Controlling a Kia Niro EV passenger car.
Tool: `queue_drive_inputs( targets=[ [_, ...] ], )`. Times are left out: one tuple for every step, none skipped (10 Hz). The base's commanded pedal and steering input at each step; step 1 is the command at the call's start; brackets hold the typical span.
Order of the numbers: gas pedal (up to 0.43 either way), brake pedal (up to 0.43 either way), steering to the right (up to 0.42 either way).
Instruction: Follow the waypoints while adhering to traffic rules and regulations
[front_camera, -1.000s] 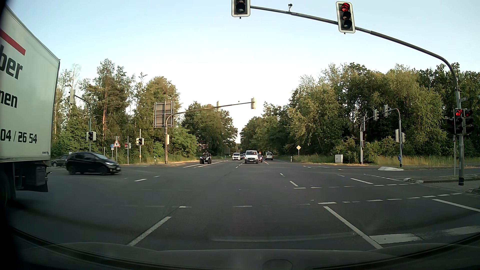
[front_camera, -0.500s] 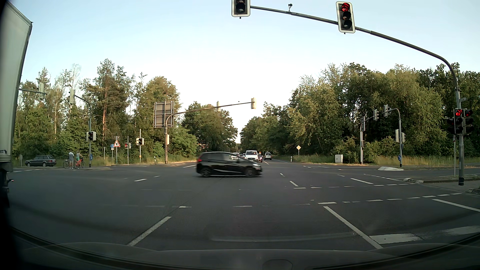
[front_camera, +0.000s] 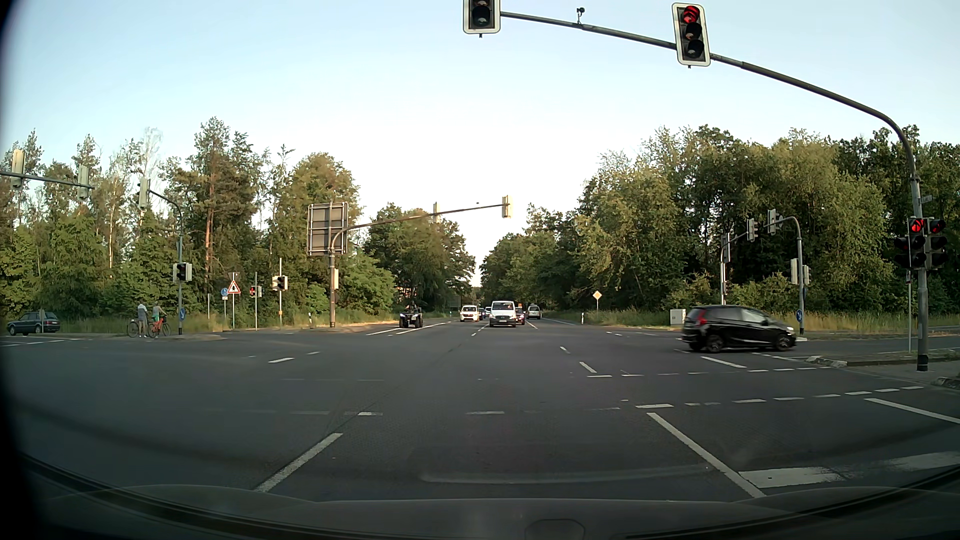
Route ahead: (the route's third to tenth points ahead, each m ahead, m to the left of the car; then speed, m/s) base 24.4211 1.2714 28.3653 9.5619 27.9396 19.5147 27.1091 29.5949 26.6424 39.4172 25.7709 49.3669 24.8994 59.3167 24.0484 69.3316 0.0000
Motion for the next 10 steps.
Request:
queue_drive_inputs(
  targets=[
    [0.000, 0.341, -0.004],
    [0.000, 0.348, -0.004],
    [0.000, 0.348, -0.004],
    [0.000, 0.341, -0.004],
    [0.000, 0.348, -0.004],
    [0.000, 0.348, -0.003],
    [0.000, 0.348, -0.004],
    [0.000, 0.341, -0.004],
    [0.000, 0.335, -0.004],
    [0.000, 0.244, -0.004]
  ],
)
